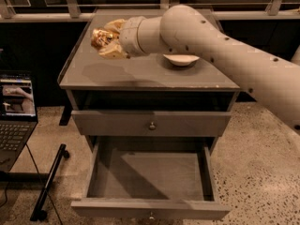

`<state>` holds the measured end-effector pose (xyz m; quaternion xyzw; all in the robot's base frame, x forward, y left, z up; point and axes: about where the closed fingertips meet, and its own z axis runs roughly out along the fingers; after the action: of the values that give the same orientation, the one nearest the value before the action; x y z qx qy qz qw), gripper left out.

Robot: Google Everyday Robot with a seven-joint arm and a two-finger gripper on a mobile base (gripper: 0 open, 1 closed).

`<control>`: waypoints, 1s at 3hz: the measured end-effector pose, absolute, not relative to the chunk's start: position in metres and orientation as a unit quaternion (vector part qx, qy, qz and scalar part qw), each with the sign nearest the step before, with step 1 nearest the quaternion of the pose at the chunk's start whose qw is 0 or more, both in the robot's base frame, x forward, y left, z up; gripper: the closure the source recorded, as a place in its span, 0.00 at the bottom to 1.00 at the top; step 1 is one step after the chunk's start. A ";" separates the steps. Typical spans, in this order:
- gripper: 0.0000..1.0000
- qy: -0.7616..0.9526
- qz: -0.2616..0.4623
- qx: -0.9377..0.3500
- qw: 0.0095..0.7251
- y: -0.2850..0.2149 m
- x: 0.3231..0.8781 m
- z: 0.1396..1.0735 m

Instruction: Pick orange can from middle drawer and place on counter

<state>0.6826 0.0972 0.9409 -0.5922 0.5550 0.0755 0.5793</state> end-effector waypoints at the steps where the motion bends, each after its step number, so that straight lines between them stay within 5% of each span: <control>1: 1.00 0.563 0.078 -0.591 0.572 0.107 0.711 0.934; 3: 1.00 0.603 0.084 -0.563 0.559 0.089 0.738 0.898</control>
Offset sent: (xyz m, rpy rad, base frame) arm 0.0716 -0.0070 -0.0421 0.0072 0.0872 -0.0906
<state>0.7378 0.0892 0.8979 -0.5630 0.6026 0.0836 0.5595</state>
